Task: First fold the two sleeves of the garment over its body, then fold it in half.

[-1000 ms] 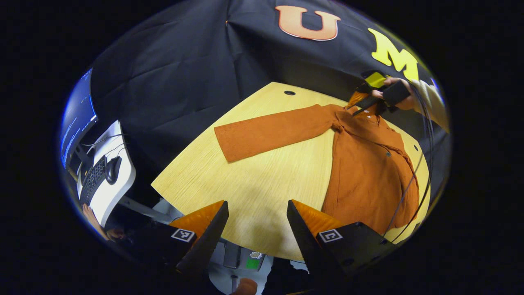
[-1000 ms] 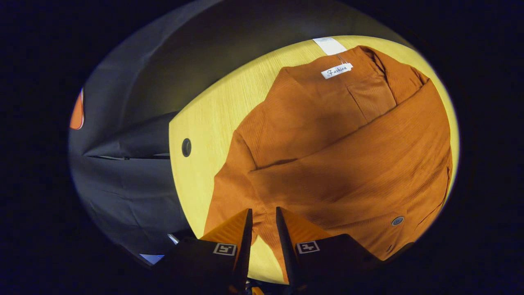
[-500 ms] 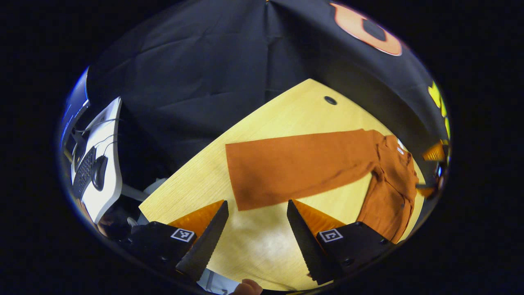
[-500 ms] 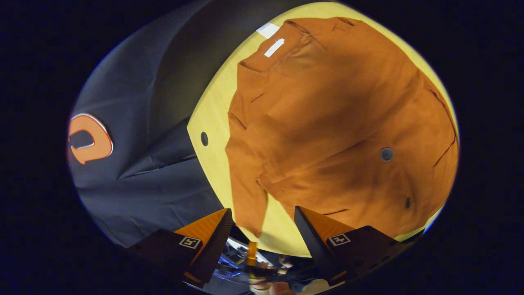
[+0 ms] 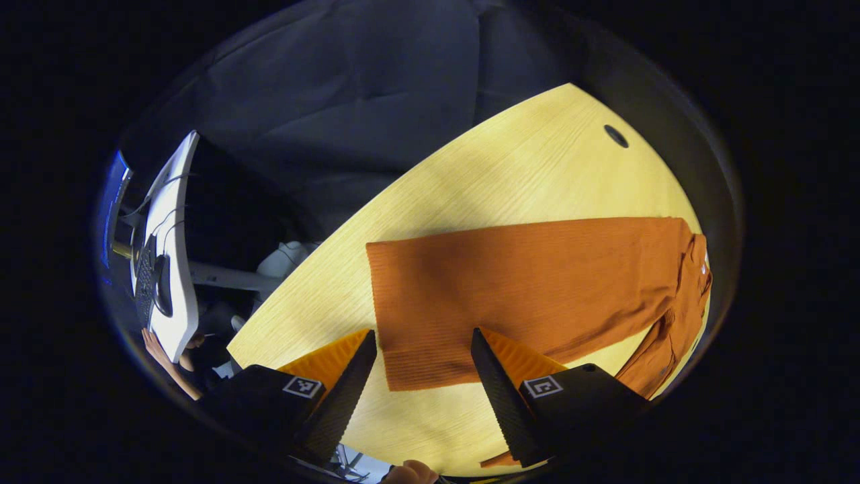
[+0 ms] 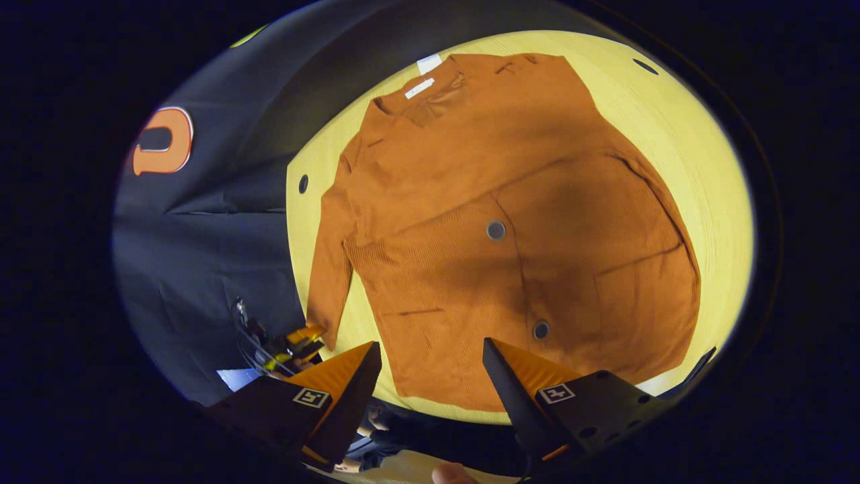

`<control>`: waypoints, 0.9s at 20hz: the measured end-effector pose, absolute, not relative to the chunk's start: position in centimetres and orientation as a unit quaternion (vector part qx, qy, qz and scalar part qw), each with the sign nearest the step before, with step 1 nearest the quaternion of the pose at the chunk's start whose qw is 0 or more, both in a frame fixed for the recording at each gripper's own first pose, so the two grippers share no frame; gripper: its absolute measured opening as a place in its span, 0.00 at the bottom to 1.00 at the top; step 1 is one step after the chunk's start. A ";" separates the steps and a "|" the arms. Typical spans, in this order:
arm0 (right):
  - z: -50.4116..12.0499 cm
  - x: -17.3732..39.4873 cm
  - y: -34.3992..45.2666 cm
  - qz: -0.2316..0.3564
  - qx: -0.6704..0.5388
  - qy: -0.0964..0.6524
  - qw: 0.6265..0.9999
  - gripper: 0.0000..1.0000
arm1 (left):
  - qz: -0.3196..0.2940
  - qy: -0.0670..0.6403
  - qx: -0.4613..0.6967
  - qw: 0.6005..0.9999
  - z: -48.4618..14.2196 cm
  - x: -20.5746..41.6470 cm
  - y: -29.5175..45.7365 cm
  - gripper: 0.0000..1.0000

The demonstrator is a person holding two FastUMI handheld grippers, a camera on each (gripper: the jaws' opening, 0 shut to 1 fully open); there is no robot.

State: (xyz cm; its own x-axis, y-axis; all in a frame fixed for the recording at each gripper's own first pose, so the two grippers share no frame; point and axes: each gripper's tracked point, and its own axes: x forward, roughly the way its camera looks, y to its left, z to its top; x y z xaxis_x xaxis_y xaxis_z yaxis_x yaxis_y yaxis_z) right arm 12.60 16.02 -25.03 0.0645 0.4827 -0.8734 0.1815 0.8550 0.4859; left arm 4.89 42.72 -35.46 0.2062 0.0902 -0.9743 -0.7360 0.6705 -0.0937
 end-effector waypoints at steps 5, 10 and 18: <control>-25.1 9.2 15.2 0.129 0.215 0.654 0.714 0.96 | 0.262 0.604 -0.316 0.683 -35.4 5.4 43.2 0.93; -26.2 5.2 13.8 0.138 0.198 0.657 0.714 0.96 | 0.266 0.609 -0.315 0.677 -35.6 5.2 43.2 0.93; -25.5 2.3 7.4 0.110 0.170 0.628 0.752 0.92 | 0.255 0.608 -0.300 0.689 -35.3 6.4 42.5 0.80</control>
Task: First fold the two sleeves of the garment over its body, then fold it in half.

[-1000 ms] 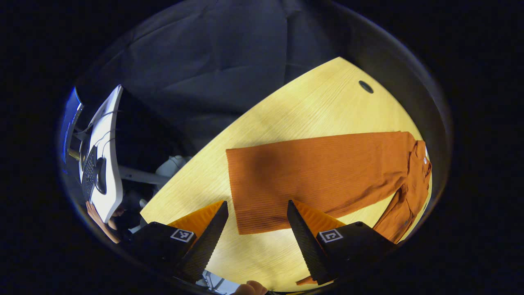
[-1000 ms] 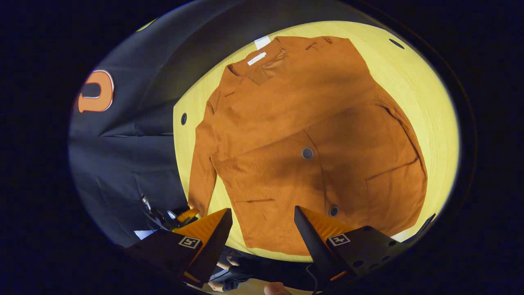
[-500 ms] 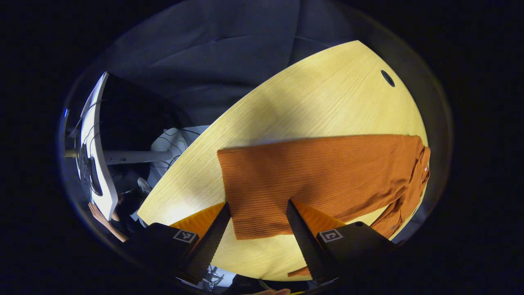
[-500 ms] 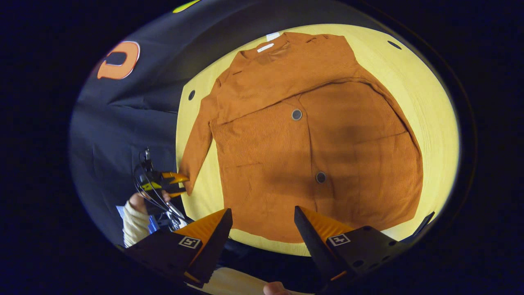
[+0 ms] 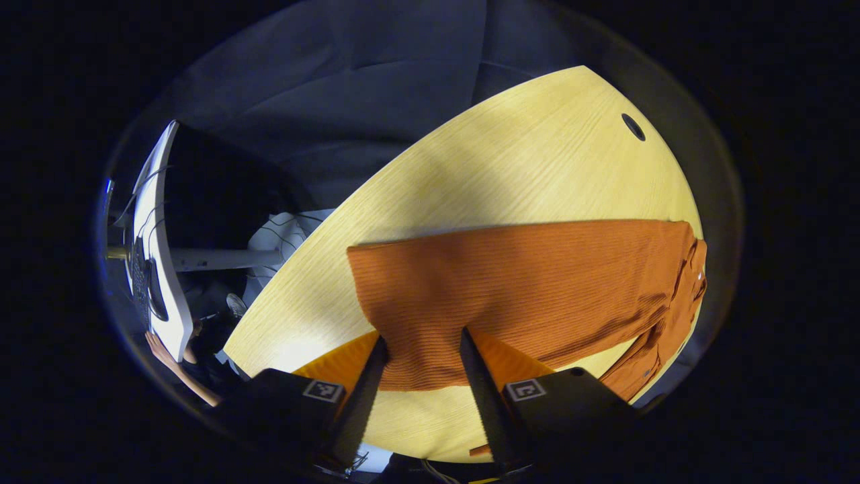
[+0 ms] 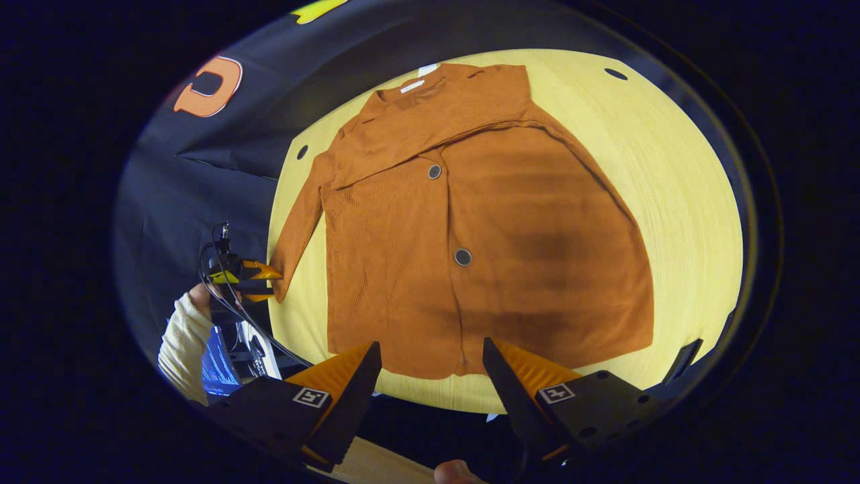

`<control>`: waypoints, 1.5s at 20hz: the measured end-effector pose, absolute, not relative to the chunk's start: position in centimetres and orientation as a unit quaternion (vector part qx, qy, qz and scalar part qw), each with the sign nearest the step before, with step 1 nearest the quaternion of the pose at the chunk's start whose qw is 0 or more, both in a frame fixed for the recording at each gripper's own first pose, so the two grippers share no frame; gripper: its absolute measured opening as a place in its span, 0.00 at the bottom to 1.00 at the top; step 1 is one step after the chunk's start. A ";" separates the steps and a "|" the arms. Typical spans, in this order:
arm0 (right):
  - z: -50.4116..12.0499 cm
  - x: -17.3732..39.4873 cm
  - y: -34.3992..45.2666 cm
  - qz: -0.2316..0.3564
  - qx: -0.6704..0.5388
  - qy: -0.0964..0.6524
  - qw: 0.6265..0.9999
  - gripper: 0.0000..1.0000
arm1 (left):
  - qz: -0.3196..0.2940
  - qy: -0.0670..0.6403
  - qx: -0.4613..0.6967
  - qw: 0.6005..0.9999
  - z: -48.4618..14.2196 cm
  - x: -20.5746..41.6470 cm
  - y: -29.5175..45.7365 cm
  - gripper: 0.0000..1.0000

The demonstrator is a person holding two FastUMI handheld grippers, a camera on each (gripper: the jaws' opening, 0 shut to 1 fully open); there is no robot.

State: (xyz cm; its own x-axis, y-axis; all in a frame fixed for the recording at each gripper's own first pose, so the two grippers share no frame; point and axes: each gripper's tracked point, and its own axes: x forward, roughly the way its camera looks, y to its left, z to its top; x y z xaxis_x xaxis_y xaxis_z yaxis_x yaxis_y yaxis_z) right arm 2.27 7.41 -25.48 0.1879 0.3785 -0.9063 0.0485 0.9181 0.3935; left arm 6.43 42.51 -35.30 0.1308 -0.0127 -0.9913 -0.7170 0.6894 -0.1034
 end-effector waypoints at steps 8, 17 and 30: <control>-25.2 0.9 3.3 0.090 0.197 0.626 0.749 0.92 | 0.242 0.623 -0.268 0.694 -35.2 7.7 41.2 0.06; -24.4 1.5 -0.4 0.084 0.198 0.618 0.756 0.96 | 0.181 0.597 -0.225 0.748 -28.7 13.0 37.2 0.03; -25.4 0.2 -4.8 0.079 0.157 0.633 0.754 0.96 | 0.033 0.570 -0.103 0.814 -16.5 28.4 18.3 0.03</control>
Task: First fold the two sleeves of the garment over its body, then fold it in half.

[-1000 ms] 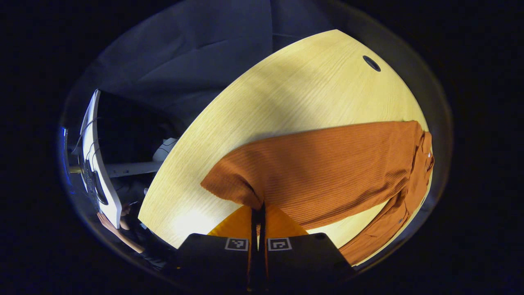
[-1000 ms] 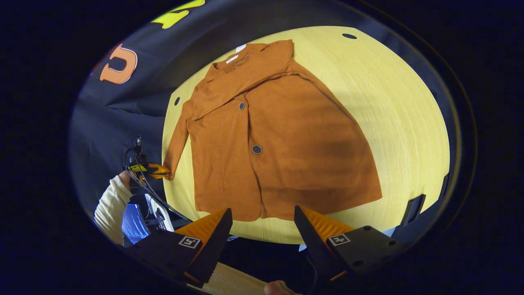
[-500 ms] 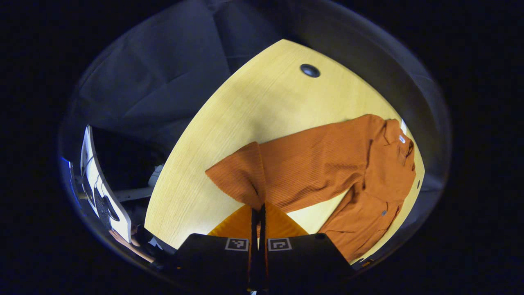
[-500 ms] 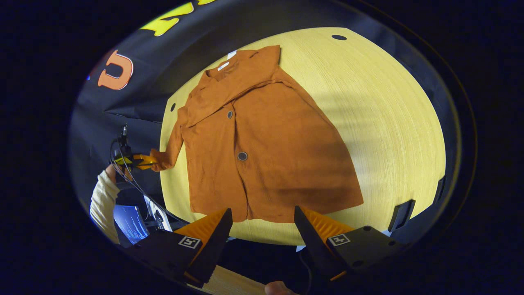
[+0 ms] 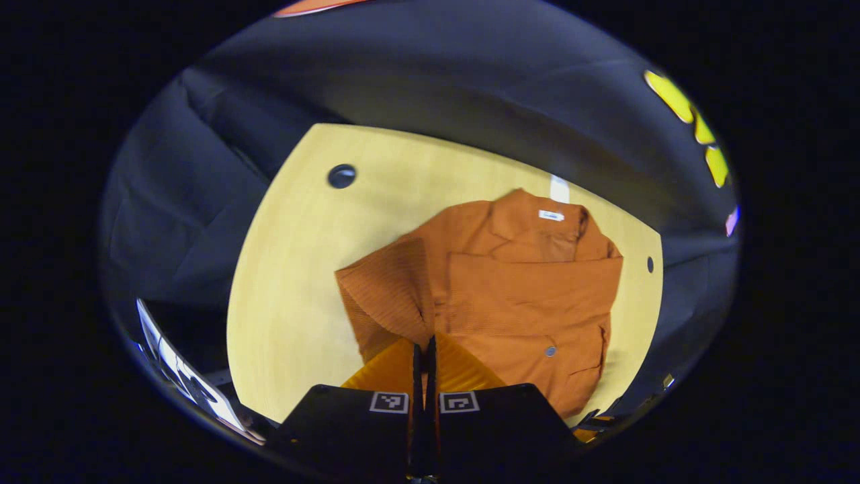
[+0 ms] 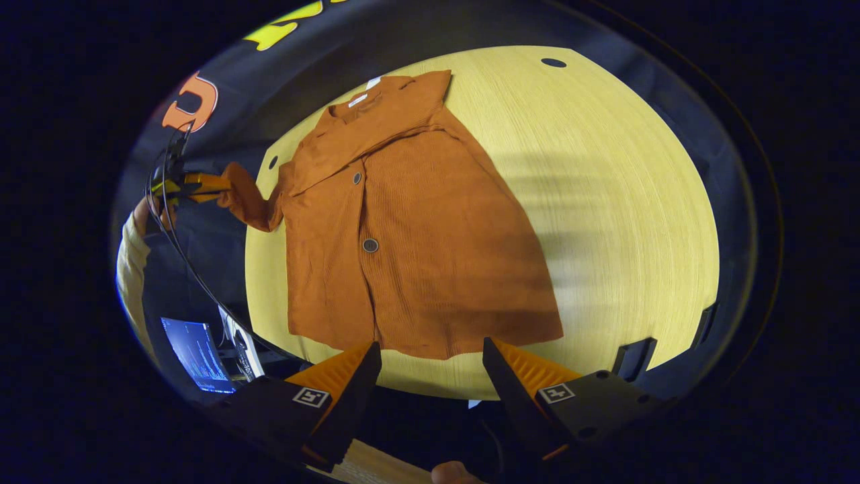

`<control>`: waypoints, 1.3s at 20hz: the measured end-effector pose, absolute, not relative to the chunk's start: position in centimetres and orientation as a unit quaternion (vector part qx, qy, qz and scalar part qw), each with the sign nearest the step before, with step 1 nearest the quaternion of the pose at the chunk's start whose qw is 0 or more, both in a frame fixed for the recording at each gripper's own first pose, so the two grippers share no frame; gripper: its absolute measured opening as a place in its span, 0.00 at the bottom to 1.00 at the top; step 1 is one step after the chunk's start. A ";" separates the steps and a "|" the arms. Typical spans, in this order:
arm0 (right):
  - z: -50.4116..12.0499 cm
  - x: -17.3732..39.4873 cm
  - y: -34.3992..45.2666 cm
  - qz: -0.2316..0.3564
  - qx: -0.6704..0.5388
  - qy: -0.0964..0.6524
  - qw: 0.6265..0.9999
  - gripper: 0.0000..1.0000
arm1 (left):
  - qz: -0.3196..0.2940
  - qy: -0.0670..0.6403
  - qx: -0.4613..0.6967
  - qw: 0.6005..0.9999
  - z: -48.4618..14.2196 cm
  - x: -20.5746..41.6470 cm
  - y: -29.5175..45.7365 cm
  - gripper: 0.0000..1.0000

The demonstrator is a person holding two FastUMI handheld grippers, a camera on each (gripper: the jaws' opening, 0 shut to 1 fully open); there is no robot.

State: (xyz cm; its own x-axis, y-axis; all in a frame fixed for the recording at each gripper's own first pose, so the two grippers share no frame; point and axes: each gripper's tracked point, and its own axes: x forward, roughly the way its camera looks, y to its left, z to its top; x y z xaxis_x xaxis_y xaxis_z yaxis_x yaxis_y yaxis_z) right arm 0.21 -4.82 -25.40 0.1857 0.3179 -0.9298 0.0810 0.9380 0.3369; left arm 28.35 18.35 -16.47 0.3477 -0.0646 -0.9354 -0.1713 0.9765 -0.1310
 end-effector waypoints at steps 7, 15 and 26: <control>-25.9 -0.6 -8.9 0.056 0.159 0.635 0.754 0.96 | -0.023 0.585 -0.052 0.809 -18.1 31.6 3.8 0.03; -26.7 -2.0 -13.2 0.042 0.197 0.634 0.746 0.96 | -0.065 0.604 0.009 0.794 -20.7 33.5 -9.6 0.03; -28.2 -3.7 -17.5 0.012 0.252 0.636 0.729 0.96 | -0.059 0.648 0.042 0.758 -26.5 33.4 -14.5 0.25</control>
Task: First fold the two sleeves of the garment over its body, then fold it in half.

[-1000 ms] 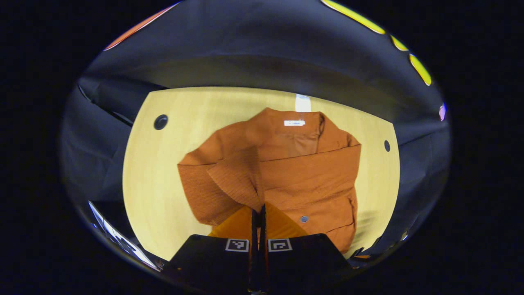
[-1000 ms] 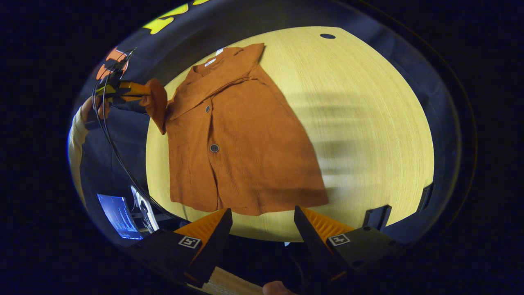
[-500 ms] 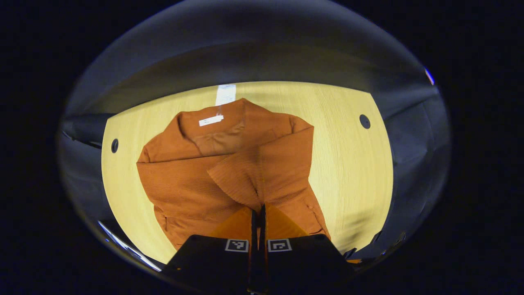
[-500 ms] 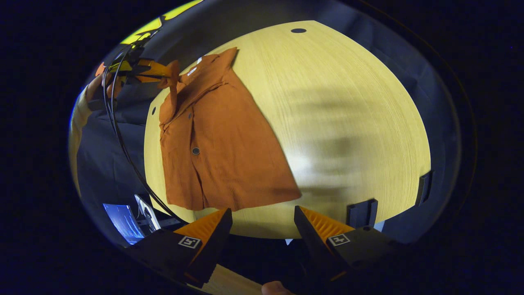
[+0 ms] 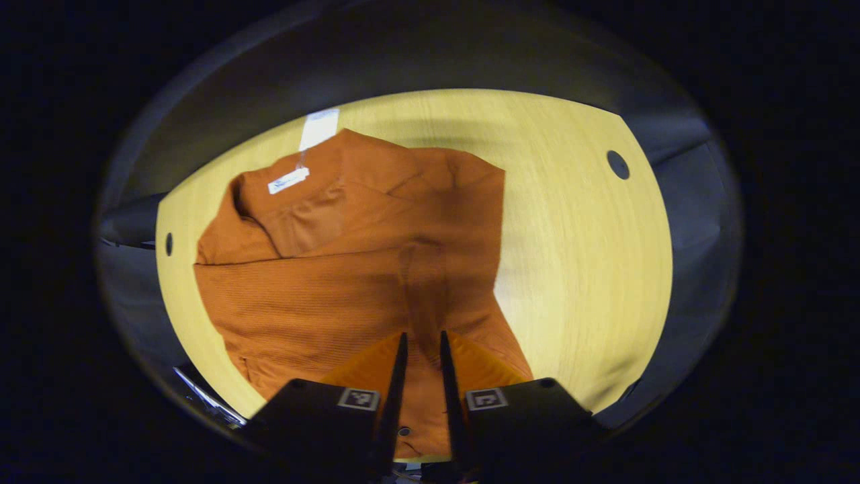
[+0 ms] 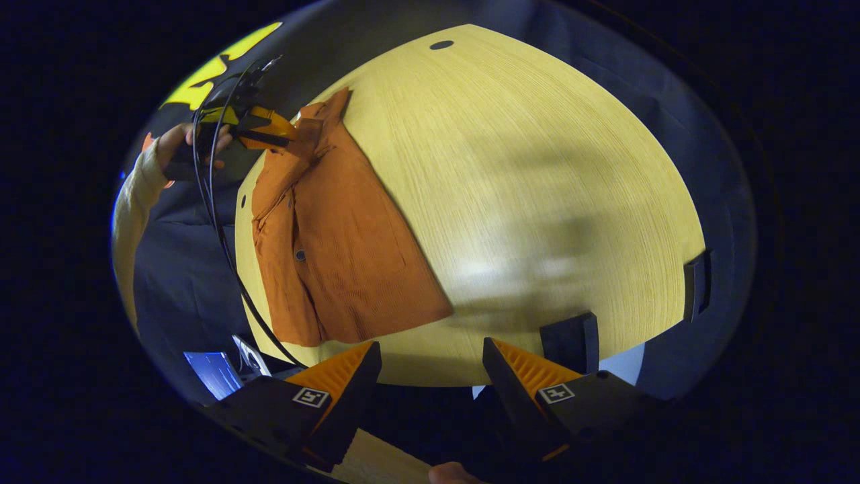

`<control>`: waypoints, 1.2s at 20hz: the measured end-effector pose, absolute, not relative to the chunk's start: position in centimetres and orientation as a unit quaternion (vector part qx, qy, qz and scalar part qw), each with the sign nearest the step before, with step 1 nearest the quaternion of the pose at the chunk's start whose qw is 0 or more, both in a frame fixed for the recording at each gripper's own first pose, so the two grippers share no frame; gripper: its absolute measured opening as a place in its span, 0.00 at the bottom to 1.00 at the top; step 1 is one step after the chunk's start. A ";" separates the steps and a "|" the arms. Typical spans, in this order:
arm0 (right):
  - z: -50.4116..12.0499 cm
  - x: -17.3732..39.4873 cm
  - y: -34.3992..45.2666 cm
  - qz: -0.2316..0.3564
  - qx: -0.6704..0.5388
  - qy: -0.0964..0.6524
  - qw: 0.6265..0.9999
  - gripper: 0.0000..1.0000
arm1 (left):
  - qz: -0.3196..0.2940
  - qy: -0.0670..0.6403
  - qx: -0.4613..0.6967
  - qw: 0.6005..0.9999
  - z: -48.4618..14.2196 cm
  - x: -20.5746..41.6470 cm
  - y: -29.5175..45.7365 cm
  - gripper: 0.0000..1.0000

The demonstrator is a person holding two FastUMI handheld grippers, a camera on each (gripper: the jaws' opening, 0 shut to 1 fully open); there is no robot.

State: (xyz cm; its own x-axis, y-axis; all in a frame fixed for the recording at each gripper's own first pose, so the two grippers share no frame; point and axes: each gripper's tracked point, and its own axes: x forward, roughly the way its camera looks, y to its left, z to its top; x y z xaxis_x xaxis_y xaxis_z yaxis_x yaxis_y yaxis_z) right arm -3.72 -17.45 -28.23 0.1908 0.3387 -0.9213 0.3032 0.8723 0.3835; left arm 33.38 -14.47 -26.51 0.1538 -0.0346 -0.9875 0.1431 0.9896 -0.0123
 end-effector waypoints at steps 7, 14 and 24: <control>-28.2 -3.2 -16.7 0.014 0.239 0.638 0.731 0.96 | -0.061 0.631 -0.011 0.773 -24.5 32.5 -14.0 1.00; -27.5 -1.3 -15.0 0.028 0.220 0.630 0.744 0.96 | -0.070 0.603 -0.091 0.789 -21.6 27.5 -9.8 1.00; -28.5 1.7 -13.5 0.039 0.149 0.628 0.763 0.96 | -0.041 0.620 -0.147 0.769 -26.2 11.3 1.9 0.99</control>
